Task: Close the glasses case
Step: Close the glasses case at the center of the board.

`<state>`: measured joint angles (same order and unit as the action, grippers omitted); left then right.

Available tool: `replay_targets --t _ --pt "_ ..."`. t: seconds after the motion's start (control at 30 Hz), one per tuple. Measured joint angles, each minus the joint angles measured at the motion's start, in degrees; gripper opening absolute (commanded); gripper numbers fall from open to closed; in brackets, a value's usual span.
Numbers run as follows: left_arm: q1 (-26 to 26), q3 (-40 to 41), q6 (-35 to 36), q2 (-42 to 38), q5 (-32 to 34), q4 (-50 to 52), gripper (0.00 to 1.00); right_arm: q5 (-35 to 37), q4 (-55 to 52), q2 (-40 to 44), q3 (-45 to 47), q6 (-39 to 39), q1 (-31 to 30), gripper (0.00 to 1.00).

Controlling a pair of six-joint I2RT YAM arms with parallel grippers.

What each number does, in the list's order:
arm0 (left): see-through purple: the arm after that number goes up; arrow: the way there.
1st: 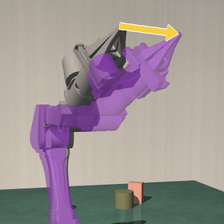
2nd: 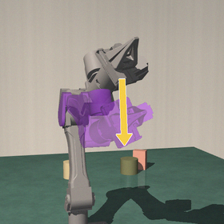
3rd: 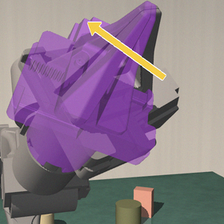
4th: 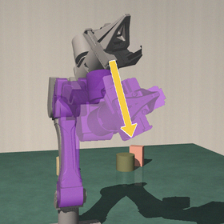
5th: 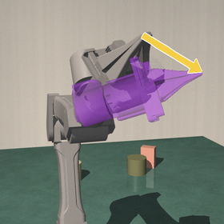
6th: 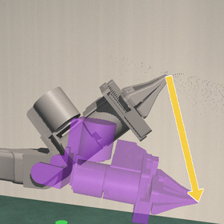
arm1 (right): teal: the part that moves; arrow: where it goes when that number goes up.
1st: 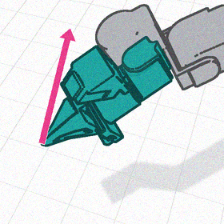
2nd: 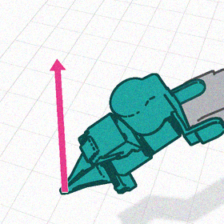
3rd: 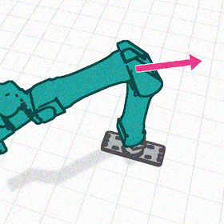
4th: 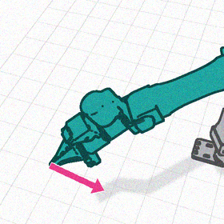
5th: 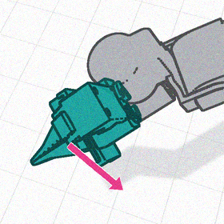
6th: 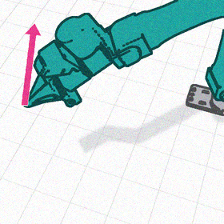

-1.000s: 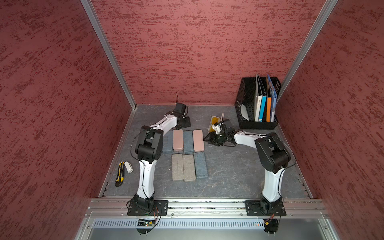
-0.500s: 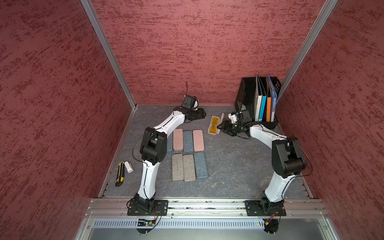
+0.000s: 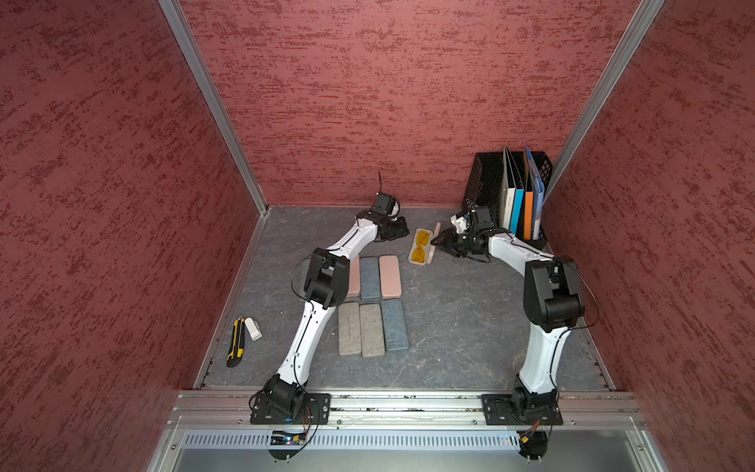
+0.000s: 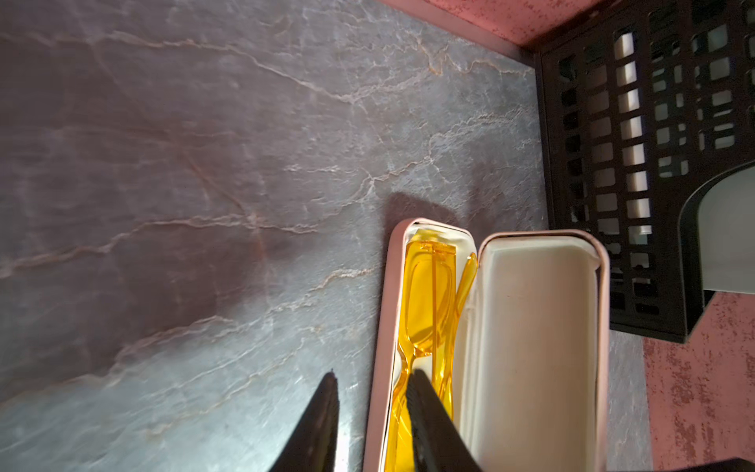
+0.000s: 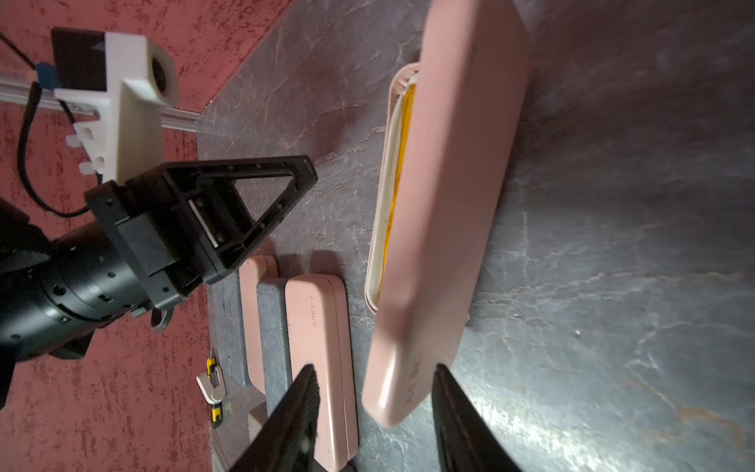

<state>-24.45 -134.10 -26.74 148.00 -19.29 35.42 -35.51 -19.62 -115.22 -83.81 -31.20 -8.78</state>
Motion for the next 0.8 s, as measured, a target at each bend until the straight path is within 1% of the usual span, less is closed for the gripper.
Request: replay_targets --t 0.03,0.1,0.23,0.33,0.53,0.7,0.8 --pt "0.0 -0.2 -0.1 0.2 -0.2 0.1 0.29 0.0 0.0 -0.5 -0.2 0.1 0.0 0.42" --pt "0.0 -0.7 -0.5 0.7 -0.4 0.3 0.29 0.0 0.0 -1.0 -0.3 0.2 0.0 0.38" --pt "0.0 -1.9 -0.9 1.2 -1.3 0.7 0.28 0.0 0.0 -1.4 -0.3 0.2 0.0 0.37" --pt "-0.1 -2.6 -1.0 1.3 -1.9 0.6 0.28 0.0 0.1 -1.9 -0.3 0.2 0.1 0.32" --pt "-0.7 -5.1 -1.0 3.5 -2.3 0.7 0.26 -0.7 0.5 -2.9 -1.2 0.2 0.1 0.31" --pt "-1.0 -5.6 -1.1 5.7 -2.3 1.8 0.25 -0.8 0.8 -3.7 -1.7 0.2 0.1 0.30" --pt "-1.1 -7.1 -1.1 7.2 -2.4 3.1 0.23 -0.9 0.5 -4.4 -2.7 0.2 0.1 0.28"
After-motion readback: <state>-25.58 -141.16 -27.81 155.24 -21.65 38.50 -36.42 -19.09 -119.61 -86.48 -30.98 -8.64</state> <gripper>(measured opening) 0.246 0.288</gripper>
